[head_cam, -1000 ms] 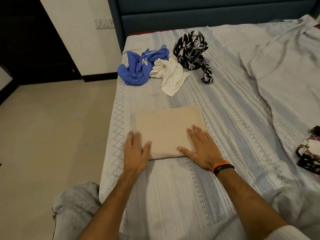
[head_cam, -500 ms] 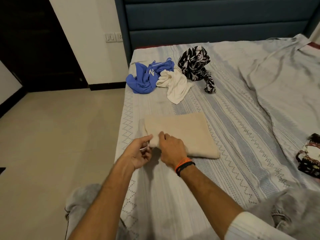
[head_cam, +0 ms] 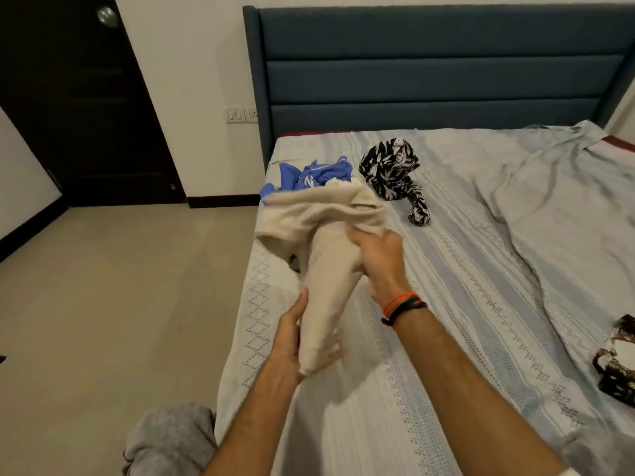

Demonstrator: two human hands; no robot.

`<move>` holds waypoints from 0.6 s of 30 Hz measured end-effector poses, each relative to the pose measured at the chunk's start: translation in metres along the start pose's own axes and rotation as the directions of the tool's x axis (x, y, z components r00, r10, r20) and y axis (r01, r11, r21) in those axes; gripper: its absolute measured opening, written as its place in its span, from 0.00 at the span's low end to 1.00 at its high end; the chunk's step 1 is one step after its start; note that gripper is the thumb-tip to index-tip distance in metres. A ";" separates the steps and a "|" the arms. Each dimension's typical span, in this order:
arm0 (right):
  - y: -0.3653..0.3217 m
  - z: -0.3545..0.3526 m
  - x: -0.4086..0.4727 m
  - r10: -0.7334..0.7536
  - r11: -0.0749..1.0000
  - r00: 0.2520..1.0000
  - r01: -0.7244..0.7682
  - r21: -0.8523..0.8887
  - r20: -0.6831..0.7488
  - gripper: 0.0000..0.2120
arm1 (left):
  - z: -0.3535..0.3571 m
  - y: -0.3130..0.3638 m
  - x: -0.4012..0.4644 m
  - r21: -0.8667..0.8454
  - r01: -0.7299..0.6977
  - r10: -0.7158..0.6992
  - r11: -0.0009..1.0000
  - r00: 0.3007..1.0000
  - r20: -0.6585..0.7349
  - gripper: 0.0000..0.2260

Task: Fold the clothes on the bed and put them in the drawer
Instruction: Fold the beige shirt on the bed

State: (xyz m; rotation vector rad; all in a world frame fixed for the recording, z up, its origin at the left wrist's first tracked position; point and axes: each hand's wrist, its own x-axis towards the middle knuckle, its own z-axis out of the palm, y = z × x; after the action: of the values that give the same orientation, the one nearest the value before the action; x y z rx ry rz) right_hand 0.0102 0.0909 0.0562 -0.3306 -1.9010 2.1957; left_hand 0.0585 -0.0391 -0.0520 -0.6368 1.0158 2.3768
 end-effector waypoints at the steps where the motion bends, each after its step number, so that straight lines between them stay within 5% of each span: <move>1: 0.000 -0.007 0.004 0.064 0.982 0.997 -0.058 0.181 -0.031 0.08 | 0.004 0.006 -0.004 -0.056 -0.060 0.062 0.997 0.998 0.032 0.31; 4: 0.025 -0.042 0.004 0.233 0.864 0.969 -0.166 0.475 -0.085 0.16 | 0.004 0.027 -0.010 -0.121 -0.229 0.227 0.966 0.973 -0.029 0.14; 7: 0.078 -0.088 -0.021 0.452 0.812 0.891 -0.396 0.428 -0.034 0.20 | -0.018 0.031 0.007 0.334 -0.298 0.386 0.894 0.892 -0.237 0.12; 10: 0.123 -0.121 -0.057 0.675 0.702 0.738 -0.653 0.286 0.028 0.21 | -0.046 0.007 0.018 0.573 -0.107 0.349 0.813 0.877 -0.331 0.11; 14: 0.124 -0.142 -0.057 0.592 0.806 0.789 -0.579 0.119 -0.168 0.21 | -0.059 -0.012 0.022 0.589 -0.095 0.368 0.803 0.856 -0.363 0.12; 18: 0.117 -0.160 -0.037 0.364 0.853 0.853 -0.467 -0.235 -0.373 0.23 | -0.059 -0.012 0.024 0.667 -0.081 0.402 0.741 0.848 -0.344 0.18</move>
State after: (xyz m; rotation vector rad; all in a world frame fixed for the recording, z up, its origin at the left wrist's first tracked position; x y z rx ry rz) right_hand 0.0923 0.2139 -0.0811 -1.1899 -2.1381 1.8894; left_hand 0.0600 -0.0701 -0.1085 -0.8610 2.1221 1.8894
